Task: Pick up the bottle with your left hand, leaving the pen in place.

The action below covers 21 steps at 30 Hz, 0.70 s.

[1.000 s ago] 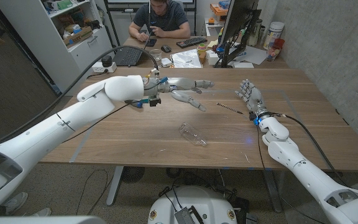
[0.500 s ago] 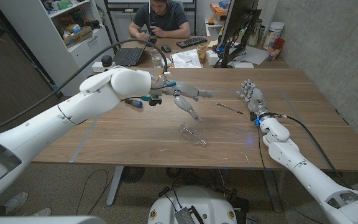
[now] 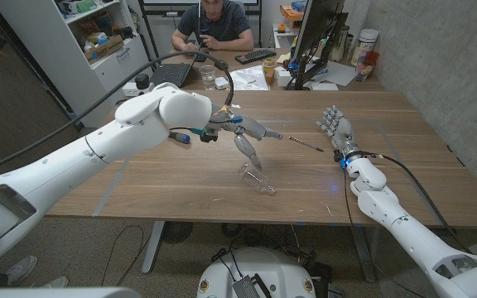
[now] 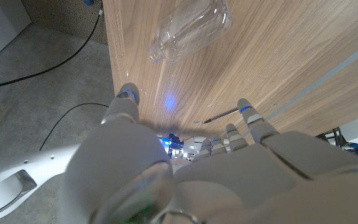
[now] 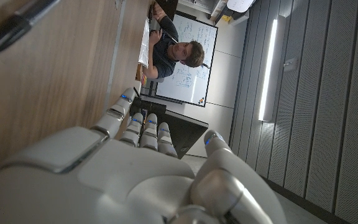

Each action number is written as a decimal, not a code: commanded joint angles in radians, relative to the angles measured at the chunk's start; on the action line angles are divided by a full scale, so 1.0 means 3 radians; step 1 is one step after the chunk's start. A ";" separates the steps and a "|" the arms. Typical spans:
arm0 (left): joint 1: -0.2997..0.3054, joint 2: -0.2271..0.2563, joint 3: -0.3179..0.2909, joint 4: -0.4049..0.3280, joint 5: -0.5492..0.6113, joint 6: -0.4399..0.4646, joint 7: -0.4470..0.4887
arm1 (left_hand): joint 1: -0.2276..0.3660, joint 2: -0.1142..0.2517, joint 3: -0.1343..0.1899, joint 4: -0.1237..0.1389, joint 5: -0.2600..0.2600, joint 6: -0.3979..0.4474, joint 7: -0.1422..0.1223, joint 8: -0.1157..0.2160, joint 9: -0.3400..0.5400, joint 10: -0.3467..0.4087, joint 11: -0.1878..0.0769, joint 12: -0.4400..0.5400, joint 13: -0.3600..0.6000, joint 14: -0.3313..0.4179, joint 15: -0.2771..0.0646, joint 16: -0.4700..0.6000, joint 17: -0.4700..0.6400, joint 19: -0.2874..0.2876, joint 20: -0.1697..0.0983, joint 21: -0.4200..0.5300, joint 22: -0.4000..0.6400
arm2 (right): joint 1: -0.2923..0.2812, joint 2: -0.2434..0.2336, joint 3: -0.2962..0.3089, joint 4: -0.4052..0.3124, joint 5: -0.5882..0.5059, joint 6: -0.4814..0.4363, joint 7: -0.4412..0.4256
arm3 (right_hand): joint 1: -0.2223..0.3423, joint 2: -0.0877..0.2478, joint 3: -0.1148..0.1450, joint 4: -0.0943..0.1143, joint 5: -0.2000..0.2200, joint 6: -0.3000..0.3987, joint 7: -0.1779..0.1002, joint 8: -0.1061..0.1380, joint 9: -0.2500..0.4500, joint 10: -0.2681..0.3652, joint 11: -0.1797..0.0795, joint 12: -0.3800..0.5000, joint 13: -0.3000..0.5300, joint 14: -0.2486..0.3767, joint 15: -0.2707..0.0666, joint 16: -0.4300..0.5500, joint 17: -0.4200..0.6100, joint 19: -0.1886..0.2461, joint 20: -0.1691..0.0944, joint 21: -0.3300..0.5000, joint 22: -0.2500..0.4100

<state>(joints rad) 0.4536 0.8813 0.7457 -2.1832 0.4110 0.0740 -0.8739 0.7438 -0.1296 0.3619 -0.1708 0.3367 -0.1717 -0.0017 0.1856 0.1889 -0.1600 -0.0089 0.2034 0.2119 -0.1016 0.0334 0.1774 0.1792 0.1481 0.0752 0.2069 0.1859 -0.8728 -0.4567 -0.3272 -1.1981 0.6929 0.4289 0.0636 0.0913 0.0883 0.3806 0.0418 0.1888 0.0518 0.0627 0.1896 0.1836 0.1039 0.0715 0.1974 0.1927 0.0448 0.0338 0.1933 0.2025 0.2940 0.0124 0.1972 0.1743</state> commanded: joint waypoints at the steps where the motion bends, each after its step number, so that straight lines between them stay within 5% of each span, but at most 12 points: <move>1: -0.0061 -0.0145 0.0118 0.0136 0.0214 0.0015 -0.0143 | 0.0126 0.0038 -0.0009 0.0043 -0.0043 -0.0252 -0.0332 0.0034 0.0003 -0.0013 0.0016 0.0041 0.0011 -0.0018 0.0007 0.0024 0.0005 0.0074 0.0121 0.0036 0.0011 | -0.0048 -0.0014 0.0035 -0.0010 0.0023 0.0040 -0.0020 | -0.0043 0.0004 0.0003 0.0034 0.0019 -0.0001 0.0019 0.0020 0.0019 0.0022 -0.0005 0.0011 0.0011 0.0032 -0.0004 0.0031 0.0003 0.0027 -0.0004 0.0027 0.0011; 8: -0.0108 -0.0263 0.0226 0.0307 0.0308 -0.0032 -0.0185 | 0.0181 0.0064 -0.0021 0.0052 -0.0076 -0.0223 -0.0414 0.0052 0.0003 0.0001 0.0021 0.0055 0.0012 0.0004 0.0024 0.0032 0.0004 0.0107 0.0158 0.0042 0.0010 | -0.0056 -0.0008 0.0041 0.0009 0.0030 0.0057 -0.0015 | -0.0056 -0.0005 -0.0006 0.0042 0.0023 -0.0001 0.0023 0.0020 0.0019 0.0027 0.0004 0.0012 0.0011 0.0033 -0.0001 0.0030 0.0002 0.0028 -0.0002 0.0026 0.0011; 21: -0.0213 -0.0413 0.0448 0.0481 0.0525 -0.0156 -0.0331 | 0.0224 0.0074 -0.0040 0.0058 -0.0108 -0.0157 -0.0353 0.0077 0.0003 0.0029 0.0028 0.0070 0.0012 0.0026 -0.0004 0.0038 0.0005 0.0110 0.0116 0.0036 0.0010 | 0.0010 0.0042 0.0045 0.0177 0.0066 0.0094 0.0060 | -0.0079 -0.0021 -0.0023 0.0056 0.0031 0.0004 0.0023 0.0021 0.0018 0.0031 0.0003 0.0012 0.0011 0.0034 0.0001 0.0027 -0.0002 0.0021 0.0003 0.0023 0.0010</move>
<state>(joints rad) 0.4137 0.7978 0.8217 -2.0855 0.4993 0.0627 -0.9372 0.7982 -0.1076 0.3515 -0.1570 0.3067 -0.1718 -0.1147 0.2003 0.1888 -0.1542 -0.0033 0.2186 0.2118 -0.0942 0.0334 0.1854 0.1791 0.1783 0.1168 0.2147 0.1861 -0.8861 -0.4575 -0.3156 -1.1875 0.7029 0.4484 0.0623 0.0738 0.0870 0.3724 0.0501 0.1928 0.0518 0.0626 0.1896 0.1836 0.1037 0.0714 0.1974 0.1926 0.0448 0.0338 0.1933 0.1999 0.2939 0.0125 0.1972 0.1743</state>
